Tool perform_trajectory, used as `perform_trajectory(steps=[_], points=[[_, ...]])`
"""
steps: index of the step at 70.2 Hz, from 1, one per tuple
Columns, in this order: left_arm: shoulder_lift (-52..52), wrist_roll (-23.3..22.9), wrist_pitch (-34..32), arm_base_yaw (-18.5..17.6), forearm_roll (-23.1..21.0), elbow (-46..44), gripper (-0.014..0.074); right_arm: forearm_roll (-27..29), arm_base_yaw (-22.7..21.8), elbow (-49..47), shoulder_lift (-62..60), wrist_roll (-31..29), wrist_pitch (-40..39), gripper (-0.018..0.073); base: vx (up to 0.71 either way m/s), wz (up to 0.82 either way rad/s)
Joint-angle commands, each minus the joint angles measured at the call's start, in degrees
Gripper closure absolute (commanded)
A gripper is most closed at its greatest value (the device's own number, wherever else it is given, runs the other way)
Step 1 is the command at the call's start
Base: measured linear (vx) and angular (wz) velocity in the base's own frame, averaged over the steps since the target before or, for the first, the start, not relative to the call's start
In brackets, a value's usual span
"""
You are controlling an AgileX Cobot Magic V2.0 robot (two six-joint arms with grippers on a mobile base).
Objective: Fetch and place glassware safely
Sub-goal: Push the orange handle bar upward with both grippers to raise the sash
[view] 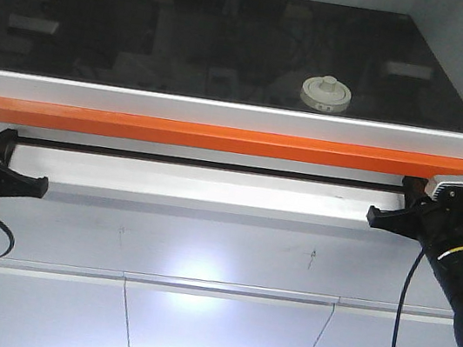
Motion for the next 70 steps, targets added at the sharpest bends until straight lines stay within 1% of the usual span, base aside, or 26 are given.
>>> perform_trajectory(steps=[1, 23, 49, 62, 70], points=[[-1.7, 0.0, -5.4, -0.3, -0.6, -2.4, 0.0603, -0.3, -0.3, -1.2, -2.1, -0.5, -5.5, 0.056, 0.0, 0.0], [-2.6, -1.0, -6.4, -0.3, -0.6, -4.0, 0.0603, -0.3, -0.3, -1.2, -2.1, -0.5, -5.5, 0.056, 0.0, 0.0], [-8.1, -1.0, -6.7, -0.3, -0.6, -4.0, 0.0603, -0.3, -0.3, -1.2, -5.2, -0.3, -5.4, 0.056, 0.0, 0.0], [-11.2, -1.0, -6.2, -0.3, -0.6, -4.1, 0.0603, -0.3, -0.3, -1.6, -8.4, -0.3, -3.0, 0.056, 0.0, 0.0], [-13.2, -1.0, -4.1, -0.3, -0.6, -4.1, 0.0603, -0.4, -0.3, -2.8, -10.3, -0.3, -0.1, 0.056, 0.0, 0.0]])
